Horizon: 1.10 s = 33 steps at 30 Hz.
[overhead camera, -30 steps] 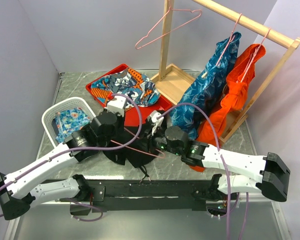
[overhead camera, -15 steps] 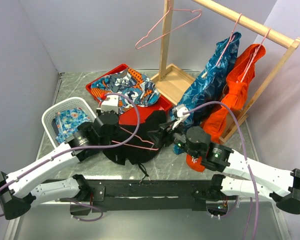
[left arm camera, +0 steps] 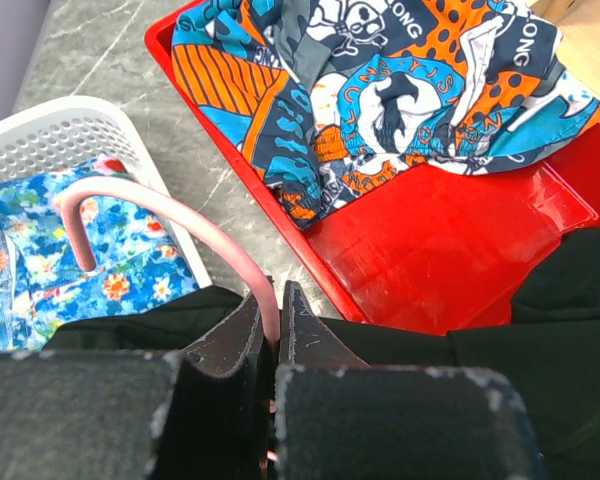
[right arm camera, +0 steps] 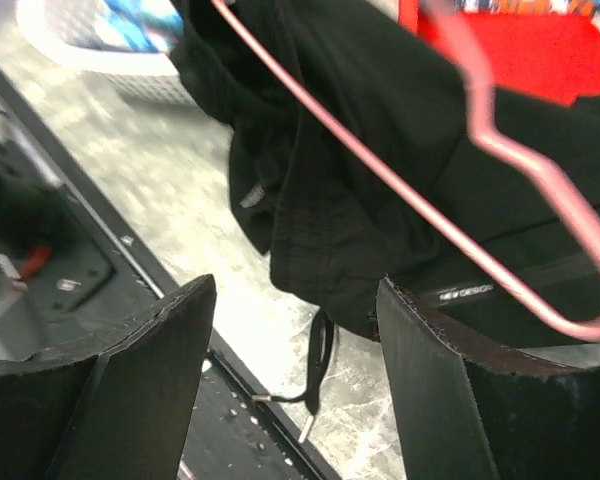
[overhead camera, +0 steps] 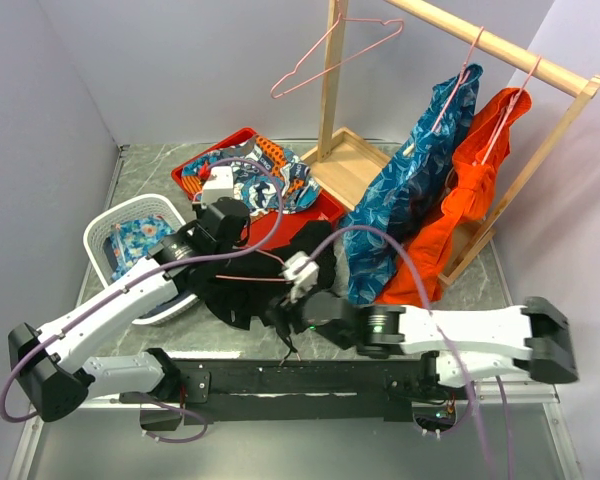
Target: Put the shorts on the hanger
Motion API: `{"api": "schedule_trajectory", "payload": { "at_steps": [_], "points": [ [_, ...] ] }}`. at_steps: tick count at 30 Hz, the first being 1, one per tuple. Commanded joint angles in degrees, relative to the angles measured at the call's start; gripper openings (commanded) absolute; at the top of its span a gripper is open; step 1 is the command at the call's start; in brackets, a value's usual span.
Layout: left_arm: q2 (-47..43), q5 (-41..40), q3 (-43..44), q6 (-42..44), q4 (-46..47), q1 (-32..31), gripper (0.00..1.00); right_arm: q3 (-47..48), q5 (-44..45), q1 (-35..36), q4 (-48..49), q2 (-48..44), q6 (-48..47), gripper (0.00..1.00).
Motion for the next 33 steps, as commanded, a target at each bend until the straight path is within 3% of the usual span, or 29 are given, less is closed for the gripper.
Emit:
{"api": "schedule_trajectory", "payload": {
  "at_steps": [1,14,21,24,25,28,33],
  "points": [
    [-0.3,1.3,3.9,-1.1,-2.6,1.1,0.01,6.3,4.9,0.9,-0.4,9.3,2.5,0.7],
    [-0.8,4.4,4.3,-0.8,-3.4,1.2,0.01,20.4,9.7,1.2,-10.0,30.2,7.5,0.66],
    [-1.3,5.2,4.7,-2.0,-4.7,1.2,0.01,21.6,13.6,1.1,-14.3,33.9,9.5,0.55],
    [-2.2,4.7,4.5,-1.7,-4.6,1.2,0.01,21.5,15.0,0.5,-15.7,33.6,10.7,0.38],
    [-2.4,4.3,4.2,-1.5,-4.6,1.2,0.01,21.3,15.3,0.5,-15.8,33.1,10.7,0.24],
    [-3.5,1.9,3.5,-1.7,-4.6,1.2,0.01,19.5,16.4,0.3,-15.5,28.9,10.7,0.0],
    [-7.4,-2.8,0.3,0.0,-1.7,1.2,0.01,17.6,16.4,-1.2,-18.3,19.9,11.6,0.0]
  ]
}}
